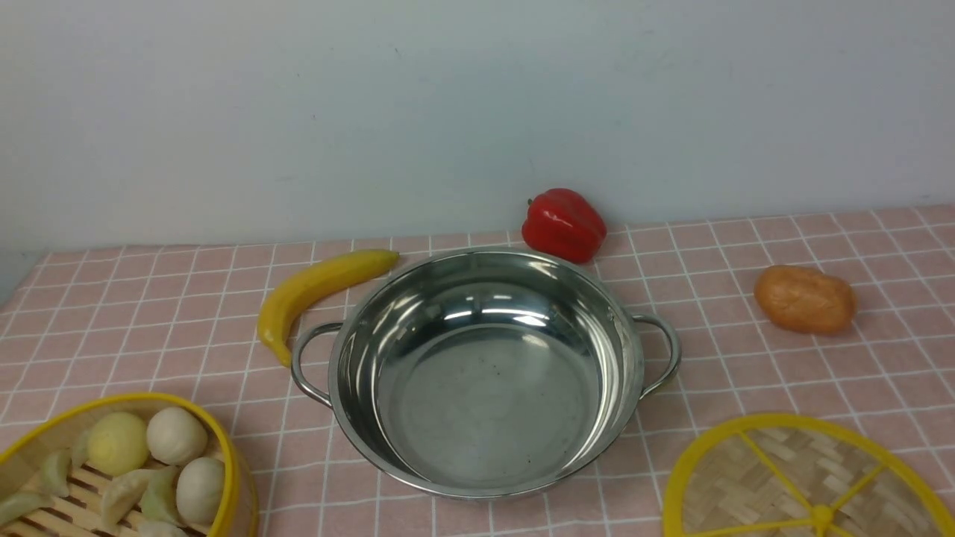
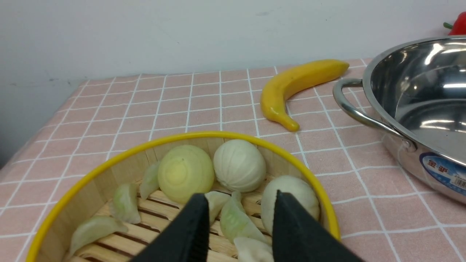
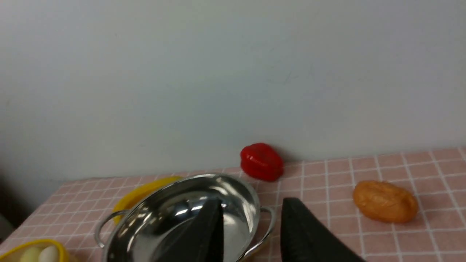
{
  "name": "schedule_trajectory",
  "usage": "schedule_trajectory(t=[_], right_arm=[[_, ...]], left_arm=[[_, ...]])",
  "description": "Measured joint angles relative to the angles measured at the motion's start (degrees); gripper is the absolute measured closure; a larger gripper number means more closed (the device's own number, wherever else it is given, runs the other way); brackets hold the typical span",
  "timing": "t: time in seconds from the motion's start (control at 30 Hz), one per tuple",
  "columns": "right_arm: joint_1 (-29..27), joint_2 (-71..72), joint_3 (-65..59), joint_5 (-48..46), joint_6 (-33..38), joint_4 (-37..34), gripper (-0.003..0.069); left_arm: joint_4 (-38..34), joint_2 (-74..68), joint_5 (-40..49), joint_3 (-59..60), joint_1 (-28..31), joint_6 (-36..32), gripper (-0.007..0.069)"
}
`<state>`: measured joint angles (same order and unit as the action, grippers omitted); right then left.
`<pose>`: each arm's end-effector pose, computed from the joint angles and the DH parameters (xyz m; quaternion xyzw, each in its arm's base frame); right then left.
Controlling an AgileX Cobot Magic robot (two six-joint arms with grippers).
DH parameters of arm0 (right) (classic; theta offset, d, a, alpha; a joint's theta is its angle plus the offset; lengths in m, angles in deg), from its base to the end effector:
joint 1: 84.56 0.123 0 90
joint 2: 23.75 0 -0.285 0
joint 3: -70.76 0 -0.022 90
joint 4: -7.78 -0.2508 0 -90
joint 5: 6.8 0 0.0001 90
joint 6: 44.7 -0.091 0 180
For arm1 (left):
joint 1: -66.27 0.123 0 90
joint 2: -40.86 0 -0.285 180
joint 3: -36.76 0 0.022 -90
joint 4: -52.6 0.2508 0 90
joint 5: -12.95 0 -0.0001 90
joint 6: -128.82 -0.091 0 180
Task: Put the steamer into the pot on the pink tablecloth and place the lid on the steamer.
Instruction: 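Grasp the rim of the steamer basket holding the buns with the left gripper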
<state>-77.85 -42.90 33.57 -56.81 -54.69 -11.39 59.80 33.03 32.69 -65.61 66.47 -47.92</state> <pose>0.0097 0.0242 0.3513 0.0318 0.7887 0.2503 0.5606 0.0537 0.0041 0.1799 0.0101 0.7935 0.0365 0.6074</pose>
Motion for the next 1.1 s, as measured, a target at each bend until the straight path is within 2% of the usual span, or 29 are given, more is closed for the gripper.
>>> schedule_trajectory(t=[0.17, 0.4, 0.63, 0.67, 0.87, 1.1], right_arm=[[0.00, -1.26, 0.01, -7.32, 1.56, -4.88, 0.0416], [0.00, -4.50, 0.13, -11.00, 15.76, -5.80, 0.0416], [0.00, -7.03, 0.13, -11.94, 20.58, -7.61, 0.0416], [0.00, -7.09, 0.13, -12.46, 23.53, -7.90, 0.0416], [0.00, -7.09, 0.13, -12.31, 26.78, -7.30, 0.0416], [0.00, -7.09, 0.13, -11.82, 26.79, -6.83, 0.0416]], left_arm=[[0.00, 0.00, -0.05, 0.00, 0.00, -0.05, 0.0382], [0.00, 0.00, -0.05, 0.00, 0.00, -0.18, 0.0382], [0.00, 0.00, -0.05, 0.00, 0.00, -0.18, 0.0382], [0.00, 0.00, -0.05, 0.00, 0.00, -0.22, 0.0382], [0.00, 0.00, -0.05, 0.00, 0.00, -0.22, 0.0382], [0.00, 0.00, -0.05, 0.00, 0.00, -0.22, 0.0382]])
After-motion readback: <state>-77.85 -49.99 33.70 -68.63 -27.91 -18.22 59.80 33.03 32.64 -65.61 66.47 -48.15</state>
